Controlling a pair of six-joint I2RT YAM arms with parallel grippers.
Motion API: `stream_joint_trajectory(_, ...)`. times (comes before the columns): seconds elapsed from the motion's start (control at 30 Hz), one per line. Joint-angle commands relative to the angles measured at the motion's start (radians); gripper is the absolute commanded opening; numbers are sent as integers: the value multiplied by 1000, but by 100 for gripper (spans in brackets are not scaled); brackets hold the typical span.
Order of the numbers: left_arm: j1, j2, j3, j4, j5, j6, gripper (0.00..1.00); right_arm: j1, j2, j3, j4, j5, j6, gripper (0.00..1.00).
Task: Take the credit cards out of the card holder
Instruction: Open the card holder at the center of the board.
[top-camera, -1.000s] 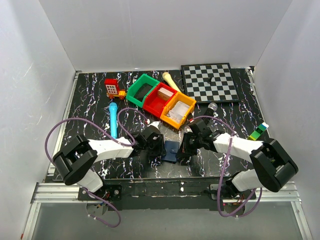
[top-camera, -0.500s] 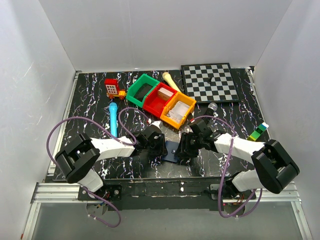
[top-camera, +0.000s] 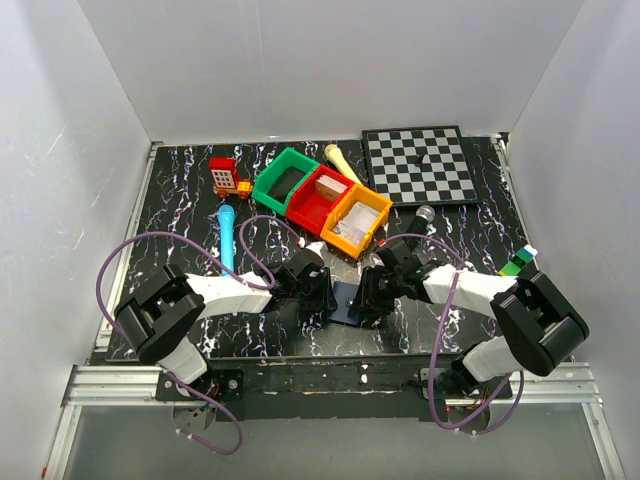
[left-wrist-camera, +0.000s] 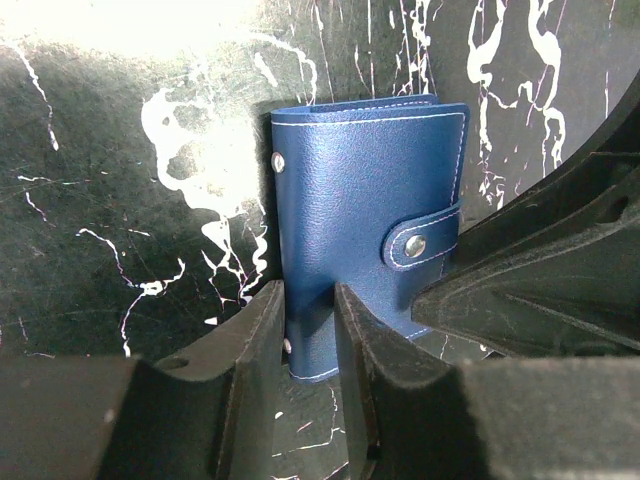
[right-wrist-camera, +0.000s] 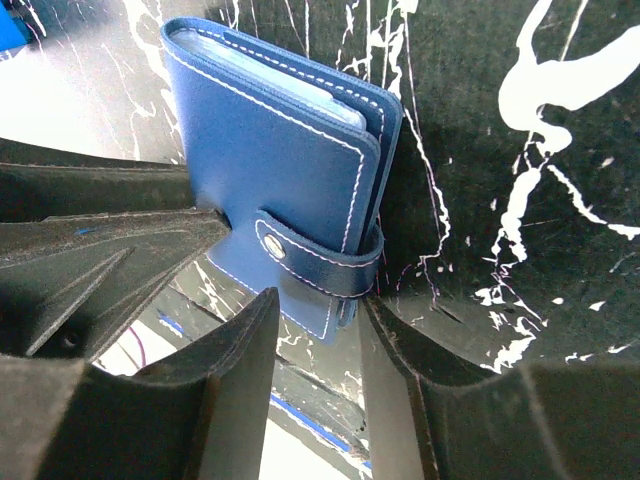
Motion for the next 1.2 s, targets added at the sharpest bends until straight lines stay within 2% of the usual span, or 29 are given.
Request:
stream_joint_trajectory(0.0,-5,45,-23,-88,5,12,24,0,15,-6,67,-30,14,43)
stream_joint_trajectory(0.33,-7,68,-26,-81,16,12,21,0,-18,-43,129,-43,29,36)
stream_joint_trajectory(0.57,-7,84,-24,-81,19,12,20,-2,-78,-75,185,-37,30,40)
stream_joint_trajectory(0.9,-7,85,-29,-81,18,11,19,0,-115,-48,33,12,-2,49)
stream_joint_trajectory(1.17,-7,84,-28,-79,18,11,19,-2,-127,-25,-55,27,-31,48)
